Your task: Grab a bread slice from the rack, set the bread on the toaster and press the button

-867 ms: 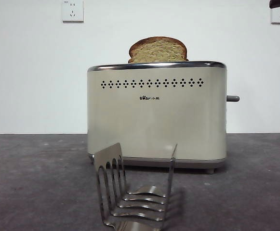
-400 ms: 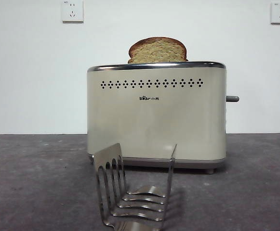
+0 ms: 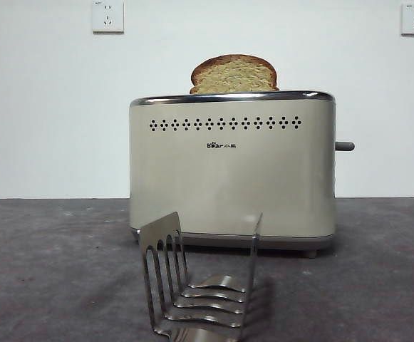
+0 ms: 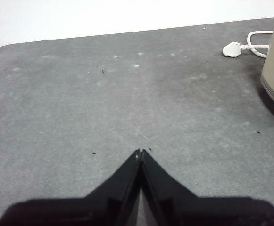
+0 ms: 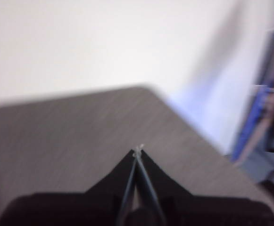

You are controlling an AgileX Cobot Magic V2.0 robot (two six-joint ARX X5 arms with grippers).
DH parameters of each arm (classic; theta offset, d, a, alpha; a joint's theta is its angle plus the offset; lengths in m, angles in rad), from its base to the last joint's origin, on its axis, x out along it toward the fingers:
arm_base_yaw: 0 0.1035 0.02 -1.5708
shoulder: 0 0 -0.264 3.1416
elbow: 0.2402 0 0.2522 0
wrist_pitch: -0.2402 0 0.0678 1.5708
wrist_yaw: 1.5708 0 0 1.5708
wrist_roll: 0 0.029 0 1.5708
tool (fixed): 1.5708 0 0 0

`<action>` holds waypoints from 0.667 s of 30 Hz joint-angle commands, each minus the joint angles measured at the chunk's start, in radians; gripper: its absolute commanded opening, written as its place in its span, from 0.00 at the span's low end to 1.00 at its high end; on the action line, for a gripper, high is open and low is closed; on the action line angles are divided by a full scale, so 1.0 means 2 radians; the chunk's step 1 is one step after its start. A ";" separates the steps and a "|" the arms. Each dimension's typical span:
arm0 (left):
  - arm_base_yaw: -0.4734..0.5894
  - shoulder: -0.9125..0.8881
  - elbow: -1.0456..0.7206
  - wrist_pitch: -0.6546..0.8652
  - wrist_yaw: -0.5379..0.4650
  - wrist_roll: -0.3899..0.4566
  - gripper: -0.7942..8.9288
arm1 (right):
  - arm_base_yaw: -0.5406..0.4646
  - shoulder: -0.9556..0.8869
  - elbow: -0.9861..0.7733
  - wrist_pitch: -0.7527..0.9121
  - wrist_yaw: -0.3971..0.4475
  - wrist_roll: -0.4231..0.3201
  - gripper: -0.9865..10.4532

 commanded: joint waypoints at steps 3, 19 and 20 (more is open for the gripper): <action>0.002 0.000 -0.006 0.005 0.000 -0.005 0.08 | 0.000 -0.142 -0.161 0.006 -0.157 -0.072 0.09; 0.002 0.000 -0.006 0.005 0.000 -0.005 0.08 | 0.001 -0.355 -0.343 -0.004 -0.148 -0.051 0.09; 0.002 0.000 -0.006 0.005 0.000 -0.005 0.08 | 0.001 -0.359 -0.343 -0.002 -0.146 -0.052 0.09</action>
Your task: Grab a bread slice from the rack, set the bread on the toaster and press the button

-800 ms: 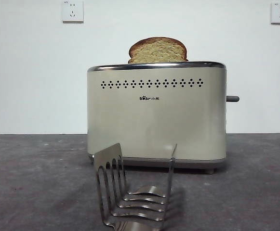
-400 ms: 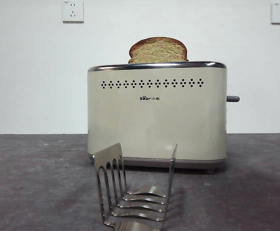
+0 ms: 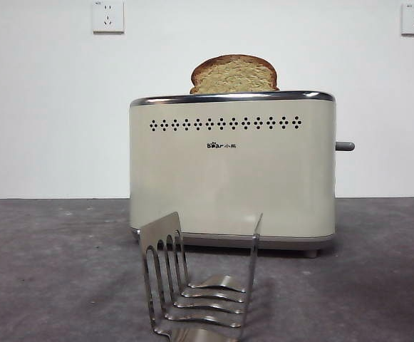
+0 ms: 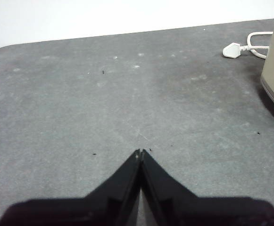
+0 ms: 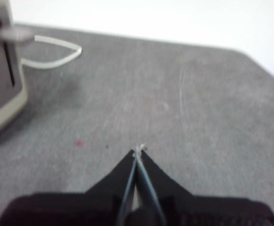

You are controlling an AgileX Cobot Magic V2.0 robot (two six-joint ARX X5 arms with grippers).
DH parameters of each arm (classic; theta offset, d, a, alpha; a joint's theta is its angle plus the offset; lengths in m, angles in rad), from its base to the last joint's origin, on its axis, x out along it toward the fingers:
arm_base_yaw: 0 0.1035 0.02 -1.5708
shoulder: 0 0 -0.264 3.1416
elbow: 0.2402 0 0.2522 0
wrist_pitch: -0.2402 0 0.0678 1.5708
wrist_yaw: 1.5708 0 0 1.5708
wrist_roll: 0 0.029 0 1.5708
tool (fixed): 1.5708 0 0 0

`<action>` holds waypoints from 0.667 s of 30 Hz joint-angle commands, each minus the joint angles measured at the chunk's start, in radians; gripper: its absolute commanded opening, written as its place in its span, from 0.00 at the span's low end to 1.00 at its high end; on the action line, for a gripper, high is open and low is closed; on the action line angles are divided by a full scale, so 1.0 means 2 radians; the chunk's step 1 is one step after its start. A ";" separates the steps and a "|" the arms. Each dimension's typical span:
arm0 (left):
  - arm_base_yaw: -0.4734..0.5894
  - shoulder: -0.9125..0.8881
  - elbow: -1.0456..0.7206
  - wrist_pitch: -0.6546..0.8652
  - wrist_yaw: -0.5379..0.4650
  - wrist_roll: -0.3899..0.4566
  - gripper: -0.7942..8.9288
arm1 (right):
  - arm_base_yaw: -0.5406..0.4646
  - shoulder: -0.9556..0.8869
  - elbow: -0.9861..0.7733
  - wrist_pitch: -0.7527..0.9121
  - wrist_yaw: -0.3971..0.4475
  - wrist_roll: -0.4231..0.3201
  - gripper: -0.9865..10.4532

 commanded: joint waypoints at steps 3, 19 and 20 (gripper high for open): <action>0.002 0.000 -0.006 0.004 0.000 -0.005 0.08 | 0.000 -0.011 -0.005 0.001 0.018 0.008 0.09; 0.002 0.000 -0.005 0.004 0.000 -0.005 0.08 | 0.000 -0.011 -0.005 0.002 0.017 0.042 0.09; 0.002 0.000 -0.005 0.004 0.000 -0.005 0.08 | 0.000 -0.011 -0.005 0.002 0.017 0.042 0.09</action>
